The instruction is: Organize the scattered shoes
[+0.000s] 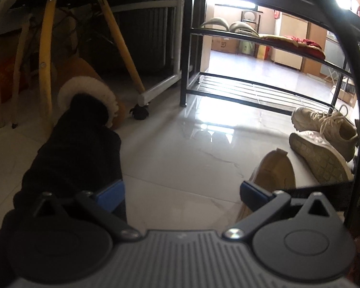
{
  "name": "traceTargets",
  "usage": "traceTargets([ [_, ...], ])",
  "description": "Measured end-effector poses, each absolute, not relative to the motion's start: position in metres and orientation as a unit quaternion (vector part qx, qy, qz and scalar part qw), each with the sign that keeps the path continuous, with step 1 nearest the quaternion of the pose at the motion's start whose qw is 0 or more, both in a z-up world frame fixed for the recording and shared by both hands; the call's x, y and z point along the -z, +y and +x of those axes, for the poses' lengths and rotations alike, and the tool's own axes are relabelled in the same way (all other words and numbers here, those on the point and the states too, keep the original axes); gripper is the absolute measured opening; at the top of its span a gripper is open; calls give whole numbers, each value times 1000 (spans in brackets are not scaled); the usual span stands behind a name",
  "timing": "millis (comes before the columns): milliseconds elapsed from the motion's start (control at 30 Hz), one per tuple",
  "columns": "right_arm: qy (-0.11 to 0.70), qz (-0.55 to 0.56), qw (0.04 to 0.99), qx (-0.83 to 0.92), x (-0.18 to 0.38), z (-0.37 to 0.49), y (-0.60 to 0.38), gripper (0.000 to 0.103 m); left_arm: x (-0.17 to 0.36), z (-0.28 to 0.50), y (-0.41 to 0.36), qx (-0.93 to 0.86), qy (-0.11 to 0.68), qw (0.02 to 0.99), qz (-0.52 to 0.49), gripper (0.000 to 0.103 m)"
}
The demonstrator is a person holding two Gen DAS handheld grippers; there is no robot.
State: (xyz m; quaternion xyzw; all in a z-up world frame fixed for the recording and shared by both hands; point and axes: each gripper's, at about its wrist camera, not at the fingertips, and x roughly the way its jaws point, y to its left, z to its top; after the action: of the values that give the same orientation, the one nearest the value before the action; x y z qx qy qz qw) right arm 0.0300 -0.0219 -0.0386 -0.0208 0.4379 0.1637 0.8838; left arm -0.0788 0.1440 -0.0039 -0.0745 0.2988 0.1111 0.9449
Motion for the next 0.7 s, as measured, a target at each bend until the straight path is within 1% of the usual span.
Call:
traceTargets([
  [67, 437, -45, 884, -163, 40, 28, -18, 11, 4, -79, 145, -113, 299, 944, -76, 102],
  [300, 437, -74, 882, -160, 35, 20, -40, 11, 4, -80, 145, -115, 299, 944, -80, 102],
  [700, 461, -144, 868, -112, 30, -1, -145, 11, 5, -79, 135, -101, 297, 948, -54, 102],
])
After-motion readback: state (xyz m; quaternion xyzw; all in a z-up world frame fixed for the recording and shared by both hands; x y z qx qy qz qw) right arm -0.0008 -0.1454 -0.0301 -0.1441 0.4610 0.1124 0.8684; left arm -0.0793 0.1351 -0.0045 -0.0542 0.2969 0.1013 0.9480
